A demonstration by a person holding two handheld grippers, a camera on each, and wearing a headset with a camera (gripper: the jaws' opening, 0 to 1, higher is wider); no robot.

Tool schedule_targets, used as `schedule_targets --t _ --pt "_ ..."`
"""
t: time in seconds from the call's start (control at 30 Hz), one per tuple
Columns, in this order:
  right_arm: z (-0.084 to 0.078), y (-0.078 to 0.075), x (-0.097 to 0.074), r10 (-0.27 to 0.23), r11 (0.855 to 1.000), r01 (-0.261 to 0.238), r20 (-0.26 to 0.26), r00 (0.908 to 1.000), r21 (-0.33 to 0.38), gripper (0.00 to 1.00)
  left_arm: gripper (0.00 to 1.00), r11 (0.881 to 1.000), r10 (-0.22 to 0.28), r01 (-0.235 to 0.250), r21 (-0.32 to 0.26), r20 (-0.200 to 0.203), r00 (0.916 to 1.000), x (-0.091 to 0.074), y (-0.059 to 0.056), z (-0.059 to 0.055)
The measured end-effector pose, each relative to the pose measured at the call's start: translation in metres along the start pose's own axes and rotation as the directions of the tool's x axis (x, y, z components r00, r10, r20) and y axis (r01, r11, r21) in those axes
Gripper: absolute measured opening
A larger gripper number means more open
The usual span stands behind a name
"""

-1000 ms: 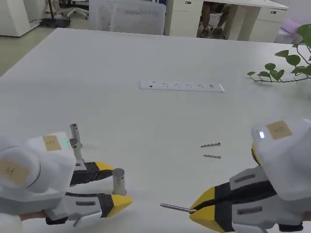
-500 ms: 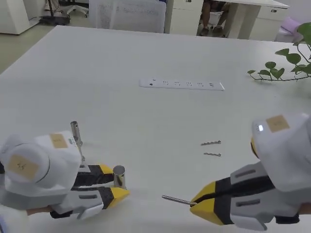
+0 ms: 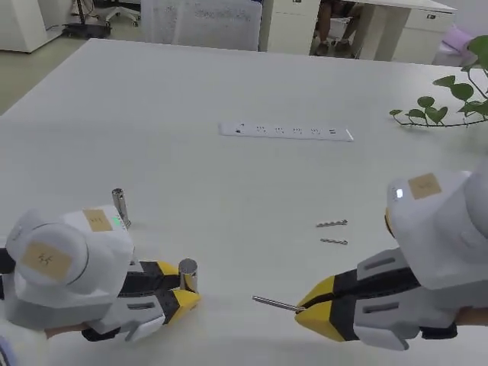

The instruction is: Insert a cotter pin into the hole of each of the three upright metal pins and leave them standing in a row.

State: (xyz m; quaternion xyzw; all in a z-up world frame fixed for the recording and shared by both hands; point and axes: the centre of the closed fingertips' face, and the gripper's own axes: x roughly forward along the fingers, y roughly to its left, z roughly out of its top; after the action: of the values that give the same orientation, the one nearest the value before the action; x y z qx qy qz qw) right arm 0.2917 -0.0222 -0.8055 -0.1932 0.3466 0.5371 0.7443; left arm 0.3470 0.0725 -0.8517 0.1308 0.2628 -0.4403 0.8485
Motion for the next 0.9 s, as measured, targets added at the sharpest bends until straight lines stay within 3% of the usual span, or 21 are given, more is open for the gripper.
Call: schedule_targets --t 0.57,0.9 --pt "0.018 -0.007 0.02 -0.018 0.999 0.018 0.006 0.9998 -0.027 0.03 0.11 0.995 0.087 -0.088 -0.056 -0.017 0.996 -0.001 0.0 -0.002" --pt "0.029 -0.009 0.034 -0.016 0.999 0.016 0.009 0.9998 -0.043 0.03 0.11 0.993 0.097 -0.098 -0.068 -0.024 0.995 -0.001 -0.002 -0.002"
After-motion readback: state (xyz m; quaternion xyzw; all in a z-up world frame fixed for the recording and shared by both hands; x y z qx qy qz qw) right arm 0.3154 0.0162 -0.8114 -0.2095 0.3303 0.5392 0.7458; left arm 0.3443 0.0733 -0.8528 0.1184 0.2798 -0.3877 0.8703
